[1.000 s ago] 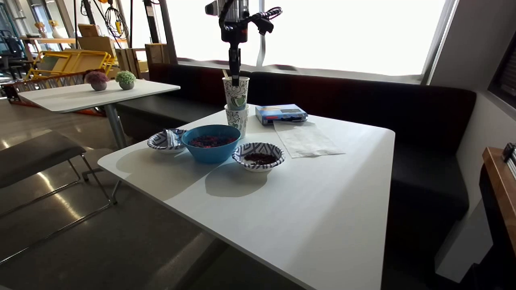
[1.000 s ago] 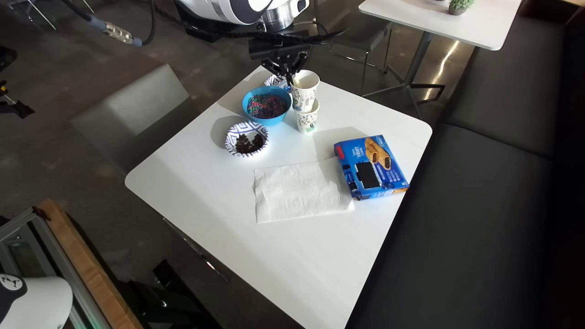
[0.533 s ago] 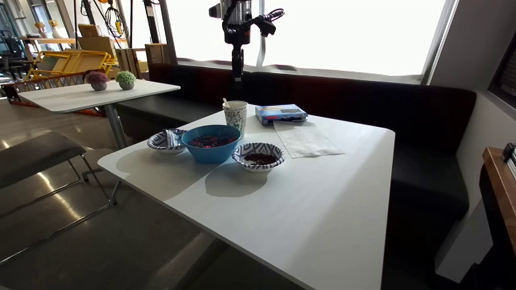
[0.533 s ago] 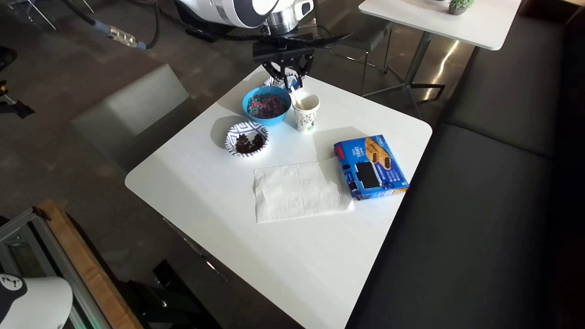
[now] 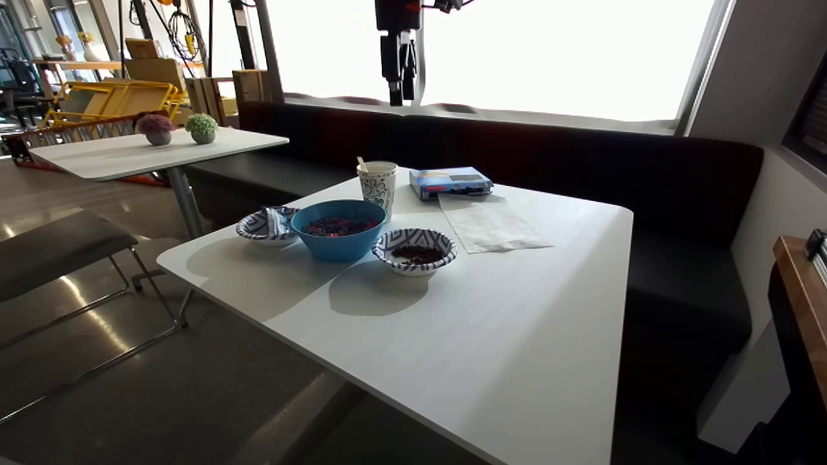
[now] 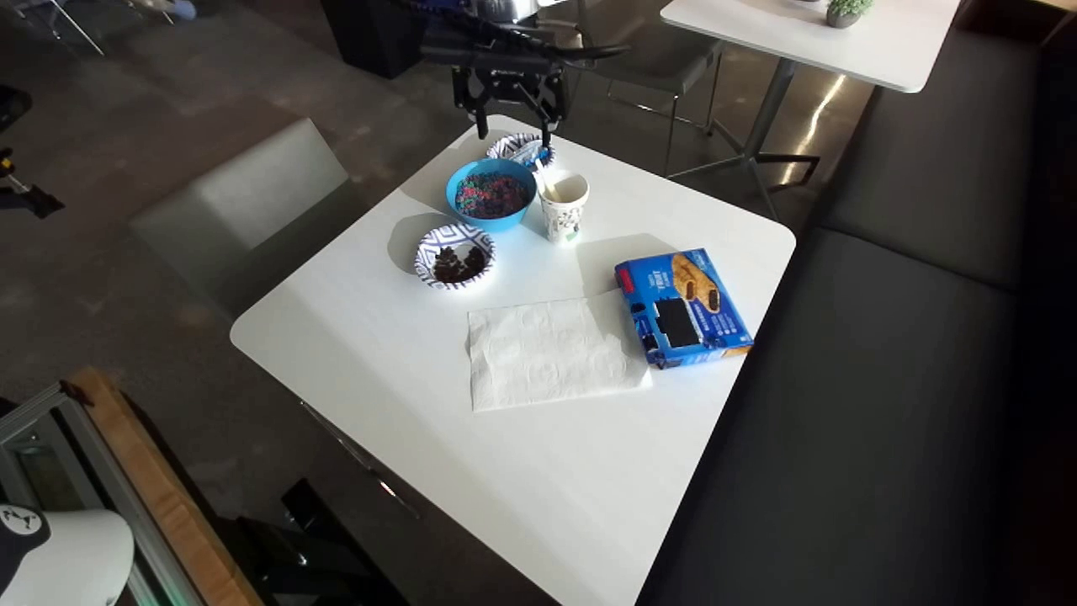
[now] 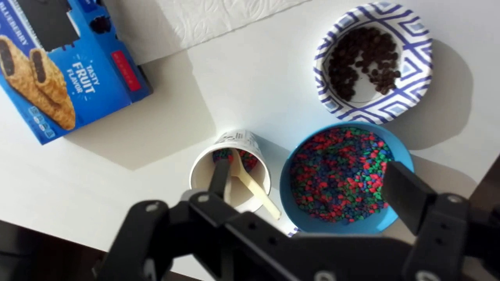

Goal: Pour the beans out of the coffee cup into the bowl then put the cup on the right, into it

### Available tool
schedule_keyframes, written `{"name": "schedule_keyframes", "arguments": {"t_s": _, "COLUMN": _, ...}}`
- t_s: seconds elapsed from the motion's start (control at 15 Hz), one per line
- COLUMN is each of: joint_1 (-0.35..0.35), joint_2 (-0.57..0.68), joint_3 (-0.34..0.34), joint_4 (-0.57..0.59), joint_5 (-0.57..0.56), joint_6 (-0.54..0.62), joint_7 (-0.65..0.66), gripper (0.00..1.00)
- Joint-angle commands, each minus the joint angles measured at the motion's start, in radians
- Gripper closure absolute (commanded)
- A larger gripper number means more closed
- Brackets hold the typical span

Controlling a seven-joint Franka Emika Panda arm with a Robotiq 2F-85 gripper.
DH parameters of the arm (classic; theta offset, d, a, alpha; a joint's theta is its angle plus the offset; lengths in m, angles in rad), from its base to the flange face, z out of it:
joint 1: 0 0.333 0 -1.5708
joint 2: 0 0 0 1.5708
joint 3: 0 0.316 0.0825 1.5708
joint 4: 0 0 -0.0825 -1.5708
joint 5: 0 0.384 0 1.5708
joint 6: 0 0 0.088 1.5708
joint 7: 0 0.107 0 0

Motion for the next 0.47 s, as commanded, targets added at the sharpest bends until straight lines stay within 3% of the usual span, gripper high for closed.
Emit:
{"name": "schedule_keyframes", "arguments": {"t_s": 0.0, "joint_1": -0.051, "joint_2": -0.168, "joint_3": 0.004, "joint_4": -0.192, "joint_5": 0.131, "joint_6": 0.043, "joint_7": 0.061, "gripper": 0.00}}
{"name": "schedule_keyframes", "arguments": {"t_s": 0.07, "joint_1": -0.068, "joint_2": -0.210, "joint_3": 0.004, "joint_4": -0.243, "joint_5": 0.176, "joint_6": 0.068, "joint_7": 0.056, "gripper": 0.00}}
{"name": "schedule_keyframes", "arguments": {"t_s": 0.13, "joint_1": -0.033, "joint_2": -0.101, "joint_3": -0.009, "joint_4": -0.094, "joint_5": 0.111, "joint_6": 0.009, "joint_7": 0.033, "gripper": 0.00}}
{"name": "schedule_keyframes", "arguments": {"t_s": 0.4, "joint_1": -0.058, "joint_2": -0.188, "joint_3": -0.015, "joint_4": -0.191, "joint_5": 0.159, "joint_6": 0.029, "joint_7": 0.033, "gripper": 0.00}}
